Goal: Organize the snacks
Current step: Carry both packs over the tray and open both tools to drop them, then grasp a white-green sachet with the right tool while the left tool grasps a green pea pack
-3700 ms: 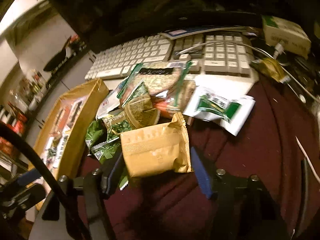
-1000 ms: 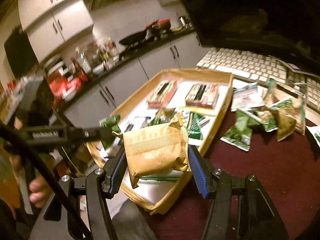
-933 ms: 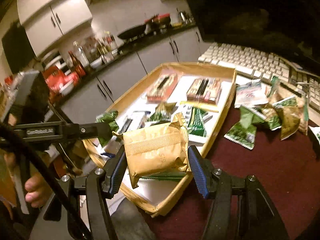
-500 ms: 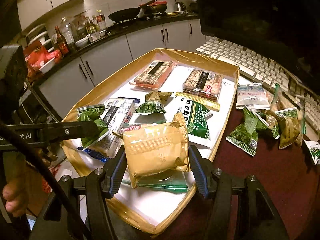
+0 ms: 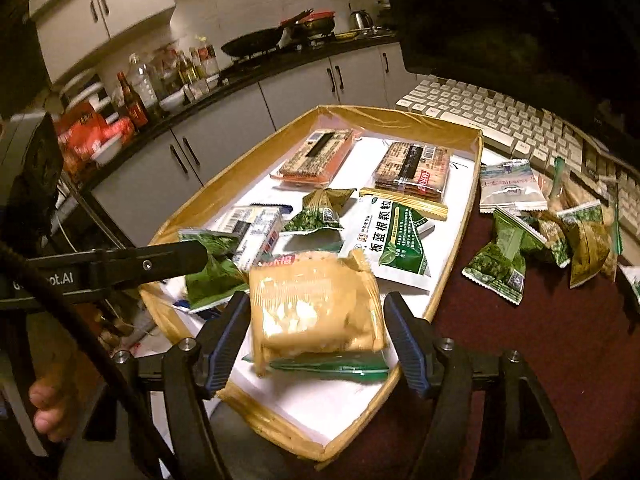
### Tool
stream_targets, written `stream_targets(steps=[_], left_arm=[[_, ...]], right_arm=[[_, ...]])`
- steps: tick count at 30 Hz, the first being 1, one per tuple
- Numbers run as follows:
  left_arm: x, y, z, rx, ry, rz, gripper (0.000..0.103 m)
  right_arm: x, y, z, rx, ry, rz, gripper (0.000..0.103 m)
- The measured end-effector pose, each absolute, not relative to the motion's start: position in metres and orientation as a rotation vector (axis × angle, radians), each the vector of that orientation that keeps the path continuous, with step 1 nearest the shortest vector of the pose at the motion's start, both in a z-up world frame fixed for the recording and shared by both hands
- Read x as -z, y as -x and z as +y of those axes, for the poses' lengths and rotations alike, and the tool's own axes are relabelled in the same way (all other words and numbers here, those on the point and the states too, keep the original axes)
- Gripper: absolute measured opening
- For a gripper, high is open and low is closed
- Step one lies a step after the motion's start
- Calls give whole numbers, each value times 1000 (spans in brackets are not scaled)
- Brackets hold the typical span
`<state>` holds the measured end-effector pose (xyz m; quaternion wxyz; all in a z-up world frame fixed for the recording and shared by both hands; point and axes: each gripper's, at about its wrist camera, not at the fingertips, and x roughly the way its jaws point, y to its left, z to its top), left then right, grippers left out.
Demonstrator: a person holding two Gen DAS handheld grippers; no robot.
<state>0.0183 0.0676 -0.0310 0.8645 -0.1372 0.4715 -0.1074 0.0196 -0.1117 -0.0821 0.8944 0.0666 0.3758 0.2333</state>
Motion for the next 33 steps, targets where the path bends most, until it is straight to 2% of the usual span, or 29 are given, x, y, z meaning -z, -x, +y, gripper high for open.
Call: stream_targets(steps=[6, 9, 20, 29, 32, 33], left_arm=[[18, -7, 52, 227, 231, 937, 67], [12, 0, 37, 267, 223, 924, 71], [5, 26, -51, 414, 100, 928, 74], [13, 21, -93, 488, 23, 945, 74], [17, 14, -102, 496, 23, 954, 74], [19, 12, -104, 495, 25, 957, 74]], right_arm=[[73, -3, -149, -477, -269, 709, 72], [76, 6, -171, -447, -323, 699, 73], [96, 25, -256, -299, -530, 738, 73], [99, 20, -345, 0, -604, 733, 72], [99, 6, -370, 88, -616, 753, 70], [101, -3, -377, 111, -614, 771, 62]])
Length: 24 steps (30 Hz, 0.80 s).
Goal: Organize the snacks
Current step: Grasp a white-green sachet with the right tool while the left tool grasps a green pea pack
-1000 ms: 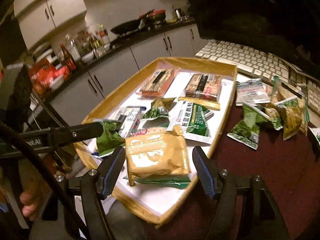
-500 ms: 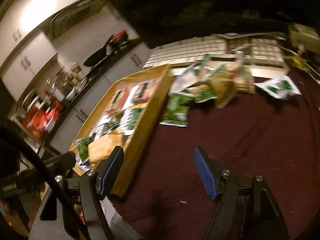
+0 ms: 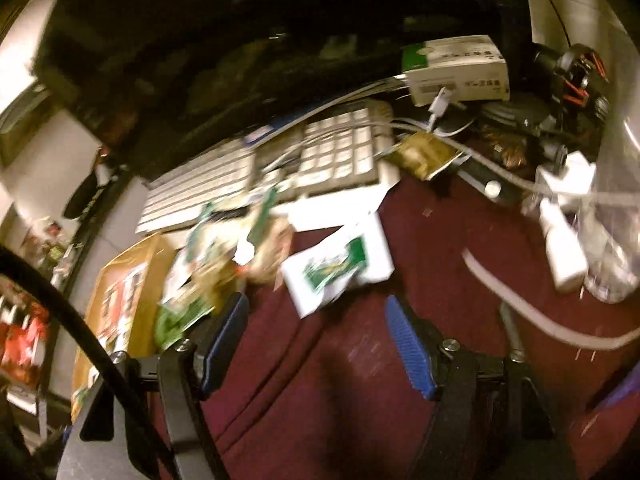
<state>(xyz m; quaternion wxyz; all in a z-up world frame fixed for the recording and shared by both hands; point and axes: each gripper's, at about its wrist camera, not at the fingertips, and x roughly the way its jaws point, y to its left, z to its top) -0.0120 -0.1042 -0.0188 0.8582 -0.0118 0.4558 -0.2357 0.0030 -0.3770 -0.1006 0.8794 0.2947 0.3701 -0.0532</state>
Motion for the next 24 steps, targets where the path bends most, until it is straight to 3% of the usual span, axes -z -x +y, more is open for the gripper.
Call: stream_targets(steps=[3, 10, 24], left_arm=[[23, 7, -108, 503, 33, 967, 74], [29, -2, -121, 509, 13, 987, 74], [45, -67, -213, 496, -57, 992, 74]], right_arm=[[108, -20, -390, 161, -627, 808, 53], [124, -25, -394, 155, -672, 838, 16], [131, -3, -391, 120, -722, 775, 15]])
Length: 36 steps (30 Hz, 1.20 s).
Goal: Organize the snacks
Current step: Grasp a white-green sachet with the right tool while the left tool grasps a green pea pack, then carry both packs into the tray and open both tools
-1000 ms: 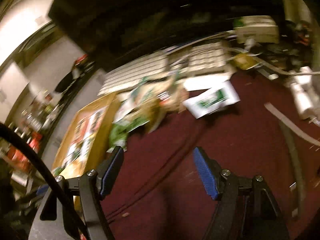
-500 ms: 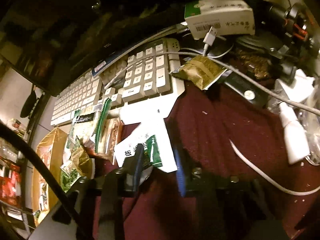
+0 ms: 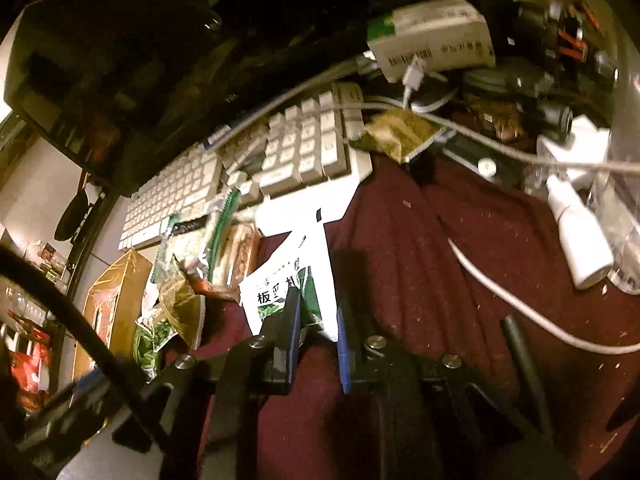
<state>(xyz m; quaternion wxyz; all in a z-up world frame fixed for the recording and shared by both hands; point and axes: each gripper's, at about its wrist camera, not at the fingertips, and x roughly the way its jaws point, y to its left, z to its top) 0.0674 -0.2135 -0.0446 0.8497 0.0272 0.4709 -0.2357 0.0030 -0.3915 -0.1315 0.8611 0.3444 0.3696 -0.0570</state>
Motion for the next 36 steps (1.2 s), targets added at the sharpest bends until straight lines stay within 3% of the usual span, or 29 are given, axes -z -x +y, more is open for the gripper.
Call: stream_targets(steps=[6, 8, 11, 26, 36], left_arm=[[62, -102, -249, 417, -101, 1030, 55], [65, -109, -253, 395, -121, 1023, 42], [68, -110, -250, 381, -118, 1019, 37], [49, -36, -198, 642, 18, 1099, 35], [17, -15, -148, 654, 126, 1032, 35]], right_arm=[[139, -2, -398, 76, -820, 783, 18], [138, -2, -397, 78, -812, 785, 18], [139, -3, -396, 80, -811, 788, 18], [118, -2, -377, 42, -710, 693, 17], [99, -9, -332, -160, -538, 645, 17]])
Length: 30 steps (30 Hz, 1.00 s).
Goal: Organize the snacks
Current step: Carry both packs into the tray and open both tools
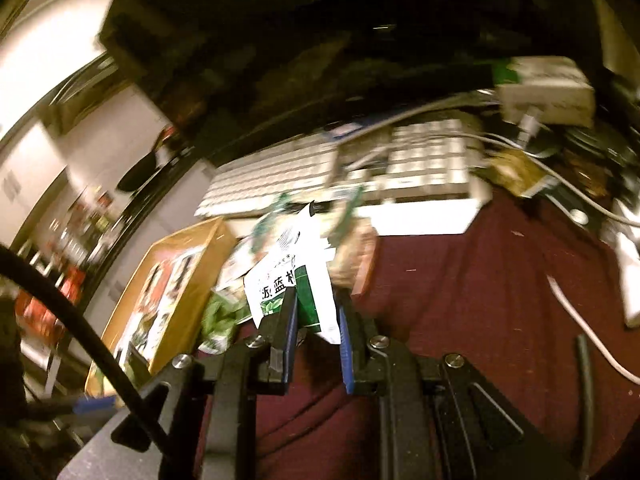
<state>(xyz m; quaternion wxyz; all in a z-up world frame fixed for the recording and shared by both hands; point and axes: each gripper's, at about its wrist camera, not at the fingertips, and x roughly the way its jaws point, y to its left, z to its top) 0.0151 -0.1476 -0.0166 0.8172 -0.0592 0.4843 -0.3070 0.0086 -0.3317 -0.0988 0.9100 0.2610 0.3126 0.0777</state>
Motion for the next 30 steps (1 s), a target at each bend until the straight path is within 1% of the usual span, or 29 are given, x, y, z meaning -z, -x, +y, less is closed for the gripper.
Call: stream_targets(steps=[3, 9, 16, 19, 23, 30], left_arm=[[2, -9, -123, 636, 155, 1003, 35], [-28, -3, -64, 538, 195, 917, 35], [-39, -43, -10, 402, 237, 875, 35], [-36, -71, 0, 369, 228, 885, 35], [-27, -117, 8, 346, 210, 921, 35], [9, -183, -1, 335, 170, 1051, 35]], right_arm=[[90, -8, -318, -187, -498, 643, 17], [70, -19, -285, -298, -510, 662, 17], [64, -56, -228, -386, -511, 740, 17], [60, -66, -206, -387, -485, 768, 17], [59, -104, -183, -384, -453, 825, 17], [72, -170, -165, -311, -460, 901, 17]])
